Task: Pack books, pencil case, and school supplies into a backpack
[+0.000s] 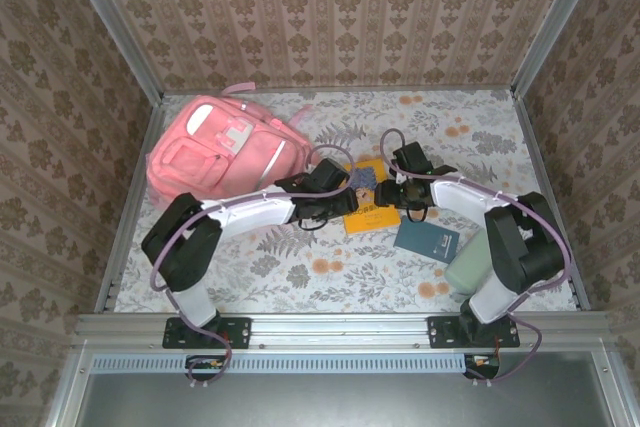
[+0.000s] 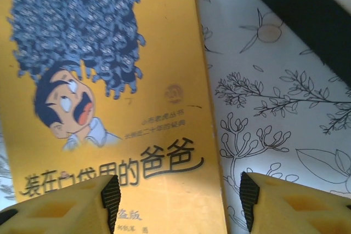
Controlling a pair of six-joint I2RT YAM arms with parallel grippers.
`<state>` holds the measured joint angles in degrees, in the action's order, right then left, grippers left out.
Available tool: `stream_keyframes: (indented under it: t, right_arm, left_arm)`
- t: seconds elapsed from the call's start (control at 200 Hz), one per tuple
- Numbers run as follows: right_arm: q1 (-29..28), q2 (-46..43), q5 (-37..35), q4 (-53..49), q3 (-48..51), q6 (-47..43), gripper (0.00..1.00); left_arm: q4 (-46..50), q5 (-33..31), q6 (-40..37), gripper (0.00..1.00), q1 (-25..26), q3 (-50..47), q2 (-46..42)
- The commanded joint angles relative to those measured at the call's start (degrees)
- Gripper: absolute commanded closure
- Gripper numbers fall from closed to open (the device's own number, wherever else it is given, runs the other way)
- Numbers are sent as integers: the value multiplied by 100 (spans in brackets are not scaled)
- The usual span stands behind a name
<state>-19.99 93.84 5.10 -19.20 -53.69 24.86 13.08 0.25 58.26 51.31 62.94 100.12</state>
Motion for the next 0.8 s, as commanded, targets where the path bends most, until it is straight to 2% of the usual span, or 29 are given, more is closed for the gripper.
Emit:
stream_keyframes:
  t: [0.0,0.16,0.275,0.52,0.63,0.795]
  right_arm:
    - [26,208,30,116,-141,-130,39]
    - [30,290,168,247,-33,-103,43]
    - [26,413,265,242,-71,-64,44]
    - [21,688,401,262,-73,-47,47]
    - [19,774,654,306,-56,55,50]
    - [8,652,986,382,-27,230,53]
  left_arm:
    - [-261,105,336,42,27,-38,157]
    - [-151,10,234,43,-7,63,392]
    - [-390,167,195,48,-33,54,645]
    - [-611,348,63,51,-68,156,958]
    - [-1003,552,39,53,-77,60,962]
    - [-2077,1083,-24,56,-112,-130,821]
